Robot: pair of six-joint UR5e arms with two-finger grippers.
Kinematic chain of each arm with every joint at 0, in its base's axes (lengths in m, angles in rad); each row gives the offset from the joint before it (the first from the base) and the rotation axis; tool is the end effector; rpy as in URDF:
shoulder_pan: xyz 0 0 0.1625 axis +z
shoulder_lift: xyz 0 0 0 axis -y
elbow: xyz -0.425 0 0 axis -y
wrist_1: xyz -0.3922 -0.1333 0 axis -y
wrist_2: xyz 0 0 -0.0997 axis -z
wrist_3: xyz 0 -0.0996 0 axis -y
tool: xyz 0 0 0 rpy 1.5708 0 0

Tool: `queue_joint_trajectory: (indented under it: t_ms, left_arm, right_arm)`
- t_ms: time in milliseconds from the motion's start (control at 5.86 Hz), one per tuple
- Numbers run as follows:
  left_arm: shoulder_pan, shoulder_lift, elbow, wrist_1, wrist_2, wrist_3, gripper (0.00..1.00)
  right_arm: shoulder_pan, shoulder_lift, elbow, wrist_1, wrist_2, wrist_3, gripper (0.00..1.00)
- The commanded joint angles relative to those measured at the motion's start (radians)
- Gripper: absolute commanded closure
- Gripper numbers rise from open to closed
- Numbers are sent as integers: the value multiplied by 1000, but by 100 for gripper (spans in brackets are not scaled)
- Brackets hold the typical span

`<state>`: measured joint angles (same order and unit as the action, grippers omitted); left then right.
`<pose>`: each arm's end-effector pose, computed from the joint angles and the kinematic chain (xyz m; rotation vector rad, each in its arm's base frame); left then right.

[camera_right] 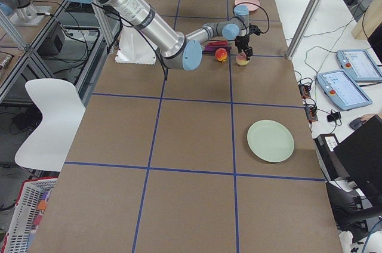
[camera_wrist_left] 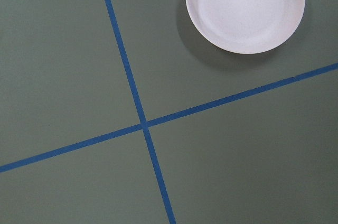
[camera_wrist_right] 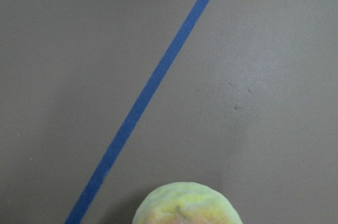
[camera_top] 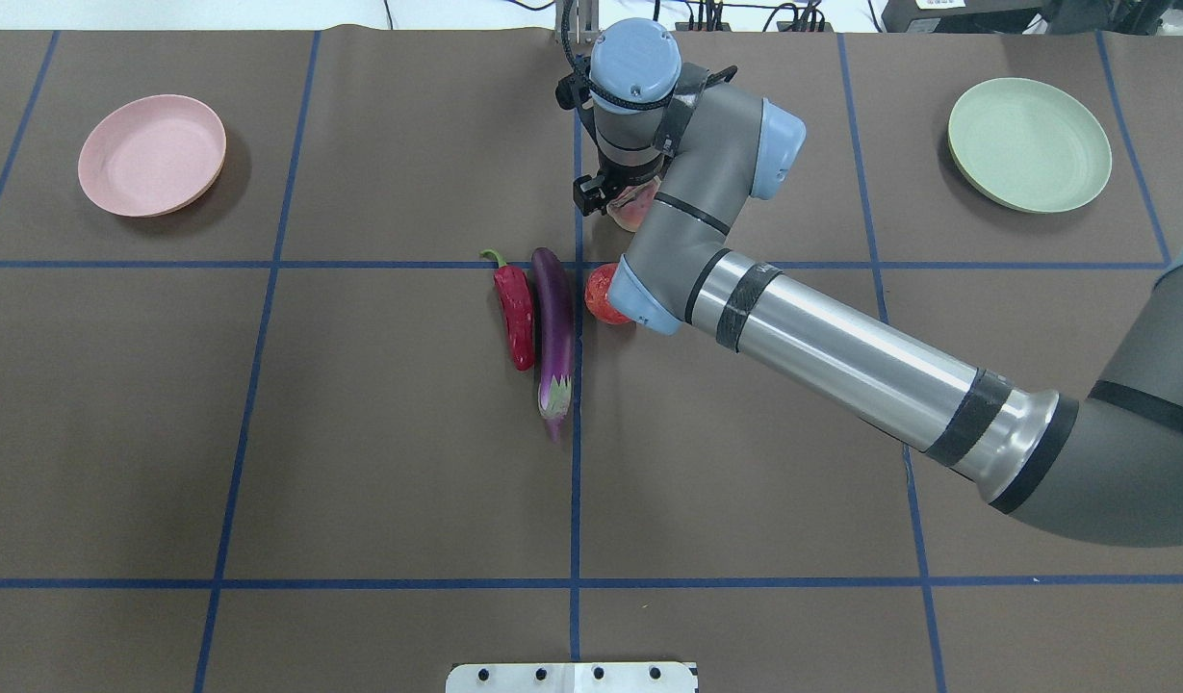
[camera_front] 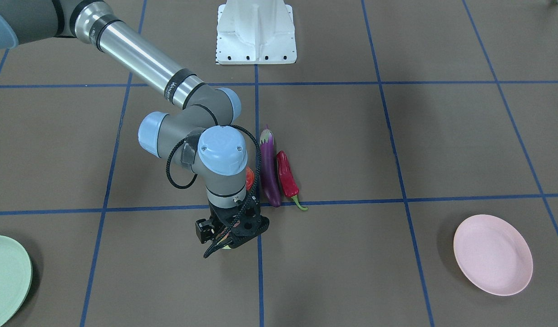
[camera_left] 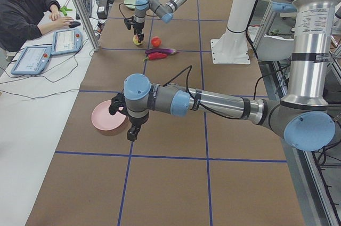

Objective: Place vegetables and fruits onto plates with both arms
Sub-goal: 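Close the right gripper on the yellow-red peach and lift it, then carry the peach to the pale green plate and release it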

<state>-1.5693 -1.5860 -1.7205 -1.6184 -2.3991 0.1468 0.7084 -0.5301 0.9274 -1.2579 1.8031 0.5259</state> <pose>-0.0592 -0.5051 0.5679 0.2601 0.8100 0.2273 -0.5867 -0.6480 0.2341 0.4038 -0.6275 -0.4033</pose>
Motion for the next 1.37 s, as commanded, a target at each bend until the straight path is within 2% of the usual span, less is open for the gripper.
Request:
queue_joint_trajectory:
  t_ms: [0, 171, 341, 512, 683, 854, 1024, 1195]
  left_arm:
    - [0, -2, -2, 0, 0, -1, 0]
    - [0, -2, -7, 0, 0, -1, 0]
    - [0, -3, -7, -2, 0, -1, 0]
    - [-2, -3, -8, -2, 0, -1, 0]
    - [0, -3, -8, -2, 0, -1, 0]
    - [-2, -3, -8, -2, 0, -1, 0]
    - [-2, -3, -7, -2, 0, 2, 0]
    - [0, -3, -7, -2, 0, 5, 0]
  right_arm:
    - [-6, -8, -12, 0, 1, 0, 46]
    - [2, -2, -7, 2, 1, 6, 99]
    - [60, -1, 20, 0, 51, -4, 100]
    - [180, -40, 62, -5, 199, -73, 100]
    - [266, -159, 141, -2, 244, -219, 100]
    - [377, -280, 154, 9, 322, -432, 100]
    - [498, -388, 139, 9, 416, -595, 100]
    - [572, -437, 49, 15, 468, -645, 100]
